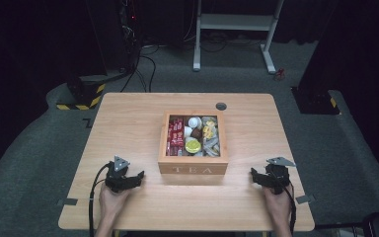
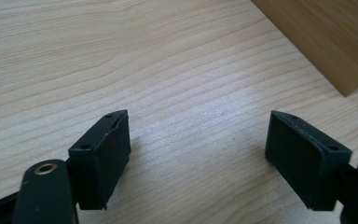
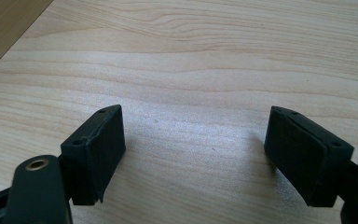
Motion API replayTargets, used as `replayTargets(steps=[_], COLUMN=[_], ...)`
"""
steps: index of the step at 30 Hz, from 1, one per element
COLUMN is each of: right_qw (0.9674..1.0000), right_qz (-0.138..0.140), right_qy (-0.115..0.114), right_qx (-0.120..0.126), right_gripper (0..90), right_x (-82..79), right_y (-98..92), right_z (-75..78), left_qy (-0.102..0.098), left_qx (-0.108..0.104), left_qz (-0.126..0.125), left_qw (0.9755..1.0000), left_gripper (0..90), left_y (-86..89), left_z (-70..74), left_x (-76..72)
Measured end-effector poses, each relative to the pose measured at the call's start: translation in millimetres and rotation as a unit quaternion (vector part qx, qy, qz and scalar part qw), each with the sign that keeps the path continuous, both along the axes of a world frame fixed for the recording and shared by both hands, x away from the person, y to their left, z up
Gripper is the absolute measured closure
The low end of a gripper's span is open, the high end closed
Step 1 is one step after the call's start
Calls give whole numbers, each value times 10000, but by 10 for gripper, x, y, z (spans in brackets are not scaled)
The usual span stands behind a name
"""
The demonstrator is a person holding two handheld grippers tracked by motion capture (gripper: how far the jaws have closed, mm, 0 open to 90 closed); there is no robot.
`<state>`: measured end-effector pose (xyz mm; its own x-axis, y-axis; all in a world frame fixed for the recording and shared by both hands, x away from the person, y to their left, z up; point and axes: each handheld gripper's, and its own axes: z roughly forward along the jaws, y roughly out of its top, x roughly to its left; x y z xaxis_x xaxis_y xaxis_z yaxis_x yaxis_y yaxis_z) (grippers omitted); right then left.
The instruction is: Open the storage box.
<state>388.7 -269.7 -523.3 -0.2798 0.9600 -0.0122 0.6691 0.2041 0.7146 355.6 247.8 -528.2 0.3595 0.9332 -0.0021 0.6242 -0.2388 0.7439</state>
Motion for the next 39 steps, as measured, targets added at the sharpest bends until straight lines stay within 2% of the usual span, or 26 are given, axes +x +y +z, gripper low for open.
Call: replayTargets(steps=[9, 15, 20, 24, 28, 31, 34, 39], right_qw=[10000, 10000, 10000, 10000, 10000, 10000, 10000, 10000], right_qz=[-3, -6, 1, 2, 2, 2, 2, 3], right_qy=[1, 3, 1, 1, 0, 1, 1, 0], right_qx=[-2, 3, 1, 0, 0, 0, 1, 0], right_gripper=[202, 203, 203, 202, 203, 203, 203, 203], right_x=[0, -1, 0, 0, 0, 0, 0, 0], right_y=[0, 1, 0, 0, 0, 0, 0, 0], right_z=[0, 0, 0, 0, 0, 0, 0, 0], left_qy=[-13, -50, -69, -54, -32, -94, -122, -133], left_qx=[-45, -8, -68, -185, -214, -199, -304, -355], left_qz=[-54, -119, -150, -226, -356, -420, -483, -652], left_qw=[10000, 9999, 9998, 9996, 9991, 9989, 9983, 9972], left_gripper=[246, 291, 321, 337, 350, 362, 368, 378], left_y=[-5, 4, -17, -46, -66, -71, -71, -94], left_z=[-1, 1, 1, 5, 22, 52, 85, 129], left_x=[-4, -7, -18, -25, -51, -79, -101, -130])
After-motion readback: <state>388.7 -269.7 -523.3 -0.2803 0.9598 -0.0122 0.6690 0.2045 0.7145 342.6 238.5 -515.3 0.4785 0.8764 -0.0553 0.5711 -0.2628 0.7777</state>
